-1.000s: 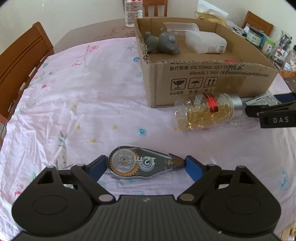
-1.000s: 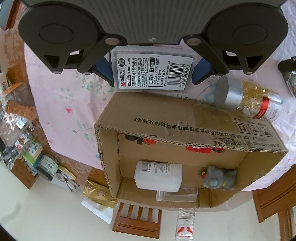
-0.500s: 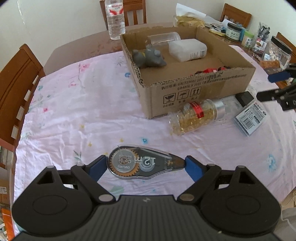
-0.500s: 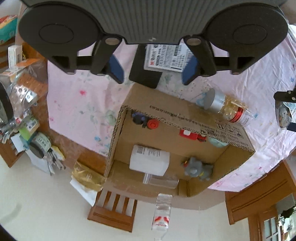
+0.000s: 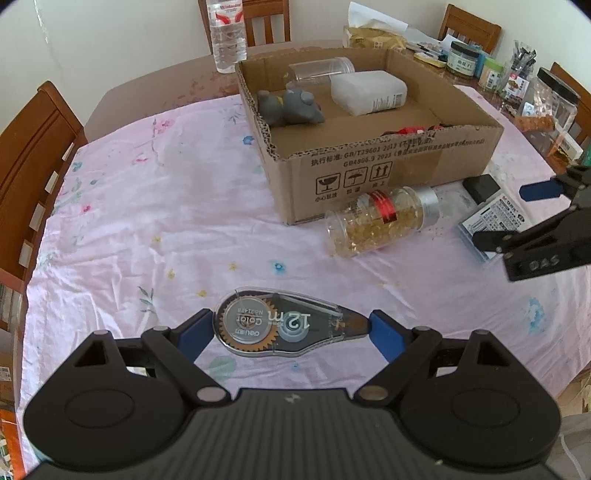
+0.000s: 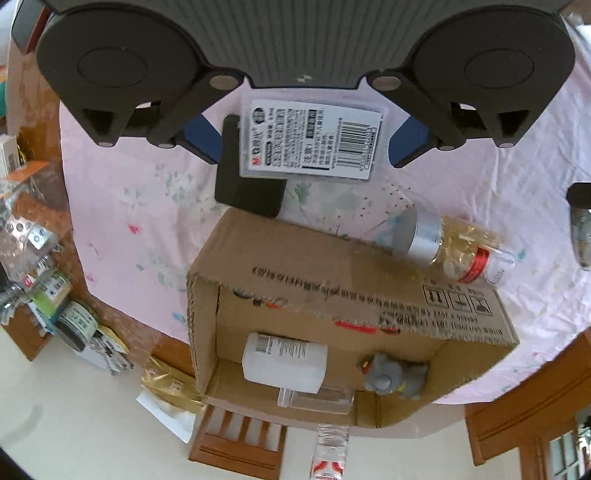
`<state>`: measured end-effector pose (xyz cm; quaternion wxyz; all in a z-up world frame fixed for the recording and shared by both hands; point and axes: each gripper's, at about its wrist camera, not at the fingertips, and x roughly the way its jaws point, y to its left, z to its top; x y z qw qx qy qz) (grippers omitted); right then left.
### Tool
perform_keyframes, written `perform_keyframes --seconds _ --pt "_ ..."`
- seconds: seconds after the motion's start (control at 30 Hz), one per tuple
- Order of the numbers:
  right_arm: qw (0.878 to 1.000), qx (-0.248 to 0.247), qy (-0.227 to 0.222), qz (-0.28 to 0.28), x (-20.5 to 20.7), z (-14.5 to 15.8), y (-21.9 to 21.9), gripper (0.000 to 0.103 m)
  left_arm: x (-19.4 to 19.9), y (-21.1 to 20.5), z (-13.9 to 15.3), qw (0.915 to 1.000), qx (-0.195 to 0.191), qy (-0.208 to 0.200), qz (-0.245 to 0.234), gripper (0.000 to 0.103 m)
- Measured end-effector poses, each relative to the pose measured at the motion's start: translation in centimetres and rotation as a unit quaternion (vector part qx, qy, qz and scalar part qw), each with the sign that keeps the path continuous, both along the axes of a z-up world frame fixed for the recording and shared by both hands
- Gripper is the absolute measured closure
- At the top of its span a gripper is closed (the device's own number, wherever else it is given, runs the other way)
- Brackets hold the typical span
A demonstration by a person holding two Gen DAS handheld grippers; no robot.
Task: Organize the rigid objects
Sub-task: 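Carry the card package into the box and open the right gripper while the left holds the tape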
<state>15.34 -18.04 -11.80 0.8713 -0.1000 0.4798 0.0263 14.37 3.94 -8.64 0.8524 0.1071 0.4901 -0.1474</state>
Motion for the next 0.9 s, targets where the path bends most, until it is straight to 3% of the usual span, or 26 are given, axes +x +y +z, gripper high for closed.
perform_keyframes --seconds 0.3,0.37,0.63,0.9 --pt "0.999 -0.014 -0.010 -0.035 0.0 -1.1 1.1 0.005 0.3 0.2 -0.2 0.9999 0.003 0.003 -0.014 0.014" --pt "0.999 -0.017 -0.008 -0.041 0.2 -1.2 1.1 0.009 0.4 0.2 -0.3 0.9998 0.005 0.001 -0.018 0.014" --pt "1.000 -0.008 -0.005 -0.028 0.3 -0.7 0.8 0.011 0.8 0.3 0.1 0.9993 0.000 0.000 -0.038 0.014" --pt "1.000 -0.001 -0.014 0.007 0.1 2.1 -0.2 0.011 1.0 0.0 1.8 0.9982 -0.005 -0.013 -0.058 0.014"
